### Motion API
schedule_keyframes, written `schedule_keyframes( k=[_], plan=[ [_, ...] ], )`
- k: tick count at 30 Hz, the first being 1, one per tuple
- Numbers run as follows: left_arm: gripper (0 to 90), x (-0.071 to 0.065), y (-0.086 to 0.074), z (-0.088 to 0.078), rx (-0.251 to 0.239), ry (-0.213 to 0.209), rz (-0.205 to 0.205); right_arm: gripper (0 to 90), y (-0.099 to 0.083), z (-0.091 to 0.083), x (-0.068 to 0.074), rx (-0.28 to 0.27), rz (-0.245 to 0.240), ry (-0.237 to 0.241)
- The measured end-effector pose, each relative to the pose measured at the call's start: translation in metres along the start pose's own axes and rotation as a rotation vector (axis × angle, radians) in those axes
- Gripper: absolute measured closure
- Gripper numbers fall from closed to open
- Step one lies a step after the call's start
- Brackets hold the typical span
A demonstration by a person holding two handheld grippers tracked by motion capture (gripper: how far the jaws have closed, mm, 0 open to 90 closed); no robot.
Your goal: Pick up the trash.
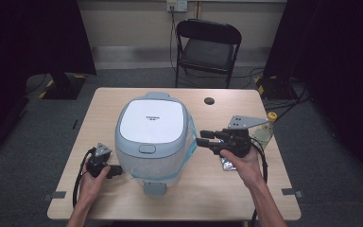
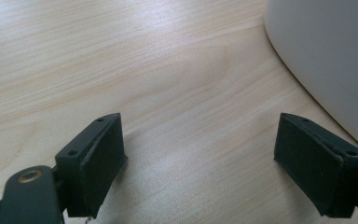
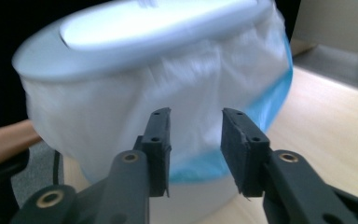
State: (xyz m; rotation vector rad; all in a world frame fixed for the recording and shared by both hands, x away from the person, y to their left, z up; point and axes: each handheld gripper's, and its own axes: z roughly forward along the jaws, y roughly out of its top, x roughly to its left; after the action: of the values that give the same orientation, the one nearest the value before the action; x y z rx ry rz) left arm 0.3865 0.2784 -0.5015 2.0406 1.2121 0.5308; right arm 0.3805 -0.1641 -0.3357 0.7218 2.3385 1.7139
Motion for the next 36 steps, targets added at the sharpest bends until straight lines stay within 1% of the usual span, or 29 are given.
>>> schedule_keyframes(
  k=[2, 3, 4, 5, 6, 8, 12, 14, 16, 20, 21, 22, 23, 24, 25, 26, 30, 33, 36],
  plan=[
    [15.3, 0.000, 0.000, 0.000, 0.000, 0.000, 0.000, 64.8, 0.011, -0.005, 0.005, -0.012, -0.015, 0.013],
    [15.3, 0.000, 0.000, 0.000, 0.000, 0.000, 0.000, 66.5, 0.021, -0.008, 0.010, -0.020, -0.032, 0.023],
    [15.3, 0.000, 0.000, 0.000, 0.000, 0.000, 0.000, 66.5, 0.021, -0.008, 0.010, -0.020, -0.032, 0.023],
    [15.3, 0.000, 0.000, 0.000, 0.000, 0.000, 0.000, 68.9, 0.031, -0.008, 0.014, -0.023, -0.043, 0.039],
    [15.3, 0.000, 0.000, 0.000, 0.000, 0.000, 0.001, 68.9, 0.031, -0.008, 0.014, -0.023, -0.043, 0.039],
    [15.0, 0.001, 0.000, 0.000, 0.002, 0.002, 0.006, 71.2, 0.039, -0.008, 0.019, -0.027, -0.049, 0.055],
    [14.8, 0.001, 0.000, 0.000, 0.003, 0.002, 0.009, 73.7, 0.053, 0.001, 0.028, -0.026, -0.070, 0.092],
    [14.8, 0.001, 0.000, 0.000, 0.003, 0.002, 0.009, 73.9, 0.058, 0.009, 0.034, -0.020, -0.086, 0.110],
    [14.8, 0.001, 0.000, 0.000, 0.004, 0.002, 0.009, 73.8, 0.063, 0.018, 0.041, -0.003, -0.103, 0.130],
    [14.8, 0.001, 0.000, 0.000, 0.004, 0.002, 0.009, 71.9, 0.068, 0.037, 0.054, 0.018, -0.133, 0.168],
    [14.8, 0.001, 0.000, 0.000, 0.003, 0.002, 0.009, 69.5, 0.068, 0.047, 0.061, 0.046, -0.153, 0.175],
    [14.8, 0.001, 0.000, 0.000, 0.003, 0.002, 0.009, 69.5, 0.068, 0.047, 0.061, 0.046, -0.153, 0.175],
    [14.8, 0.001, 0.000, 0.000, 0.003, 0.002, 0.009, 69.2, 0.068, 0.052, 0.065, 0.060, -0.164, 0.173],
    [14.8, 0.000, 0.000, 0.000, 0.003, -0.001, 0.004, 69.6, 0.068, 0.056, 0.068, 0.061, -0.173, 0.180],
    [14.8, 0.001, 0.000, 0.000, 0.003, 0.003, 0.009, 70.2, 0.069, 0.058, 0.072, 0.063, -0.178, 0.186],
    [14.8, 0.001, 0.000, 0.000, 0.003, 0.002, 0.009, 71.8, 0.070, 0.061, 0.075, 0.066, -0.190, 0.184],
    [14.8, 0.001, 0.000, 0.000, 0.003, 0.002, 0.009, 81.5, 0.072, 0.070, 0.086, 0.082, -0.221, 0.209],
    [14.8, 0.001, 0.000, 0.000, 0.003, 0.002, 0.009, 85.4, 0.071, 0.075, 0.091, 0.083, -0.224, 0.229],
    [14.8, 0.001, 0.000, 0.000, 0.003, 0.002, 0.009, 88.6, 0.070, 0.078, 0.092, 0.077, -0.215, 0.247]
  ],
)
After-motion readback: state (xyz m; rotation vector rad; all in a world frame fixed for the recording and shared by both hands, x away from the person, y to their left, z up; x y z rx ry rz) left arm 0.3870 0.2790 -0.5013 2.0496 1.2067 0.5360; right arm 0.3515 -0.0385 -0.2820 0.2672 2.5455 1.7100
